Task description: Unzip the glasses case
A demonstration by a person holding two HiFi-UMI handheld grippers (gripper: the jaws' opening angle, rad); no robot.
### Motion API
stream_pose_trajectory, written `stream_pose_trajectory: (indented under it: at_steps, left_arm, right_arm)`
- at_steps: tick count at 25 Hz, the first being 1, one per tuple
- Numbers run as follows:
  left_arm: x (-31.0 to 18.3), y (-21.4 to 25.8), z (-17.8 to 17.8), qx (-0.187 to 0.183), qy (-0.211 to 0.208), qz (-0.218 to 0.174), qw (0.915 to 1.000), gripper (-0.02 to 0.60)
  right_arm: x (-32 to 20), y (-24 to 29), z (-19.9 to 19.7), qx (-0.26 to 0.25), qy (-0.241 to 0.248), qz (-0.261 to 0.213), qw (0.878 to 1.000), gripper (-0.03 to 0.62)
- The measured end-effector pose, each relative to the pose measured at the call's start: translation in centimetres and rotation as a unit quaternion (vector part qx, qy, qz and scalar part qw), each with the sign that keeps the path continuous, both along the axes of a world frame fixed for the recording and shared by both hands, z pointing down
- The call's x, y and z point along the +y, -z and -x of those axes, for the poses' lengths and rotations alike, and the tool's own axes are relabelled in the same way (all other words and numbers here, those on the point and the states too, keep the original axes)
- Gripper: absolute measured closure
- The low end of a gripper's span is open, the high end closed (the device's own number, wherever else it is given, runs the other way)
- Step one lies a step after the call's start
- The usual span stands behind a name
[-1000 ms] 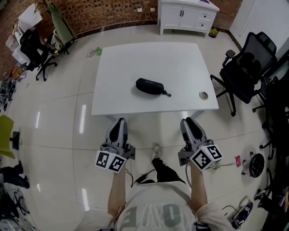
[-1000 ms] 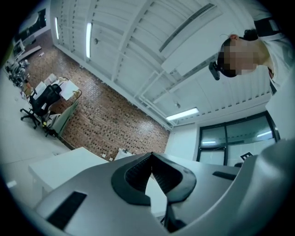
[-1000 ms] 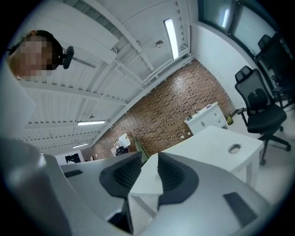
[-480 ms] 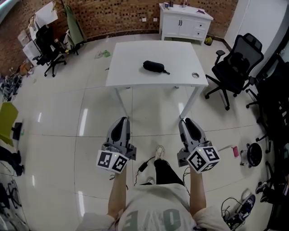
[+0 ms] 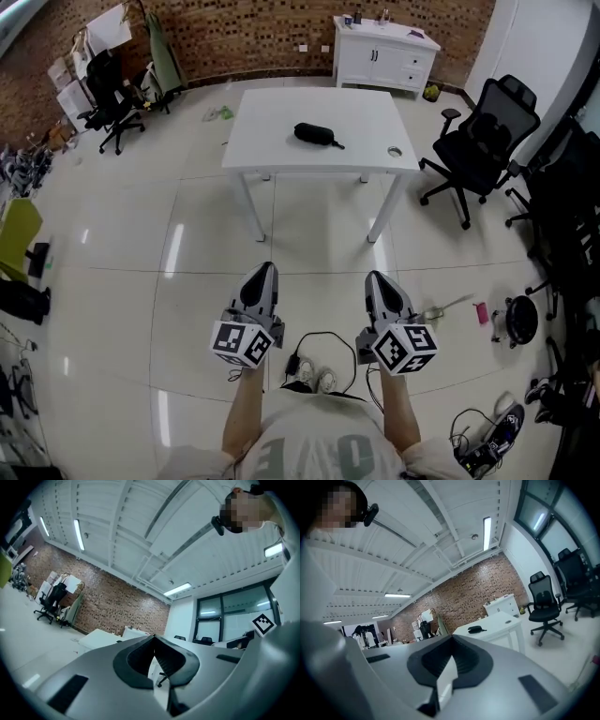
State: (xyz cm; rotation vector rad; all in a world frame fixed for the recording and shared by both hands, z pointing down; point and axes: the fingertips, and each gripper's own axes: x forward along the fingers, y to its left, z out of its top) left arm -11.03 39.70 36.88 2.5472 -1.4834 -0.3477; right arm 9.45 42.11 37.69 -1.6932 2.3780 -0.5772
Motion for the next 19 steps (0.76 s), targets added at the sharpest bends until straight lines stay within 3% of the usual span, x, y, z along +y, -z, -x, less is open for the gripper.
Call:
stream_pose_trajectory:
  at_steps: [6,19]
  left_arm:
    - [2.1,-0.7,-2.0,-0.01,-0.009,0.009,0.9999,0.586]
    - [2.2,0.0,-2.6,-0.012,-0.01,-0.003,0.9999,0.587]
  right_arm:
    - [1.9,-0.3,-0.8,-0.004,0.004,-0.001,1.0,0.595]
    - [2.5,0.8,-1.7,0.008,0.002,-0.021,1.0,0.595]
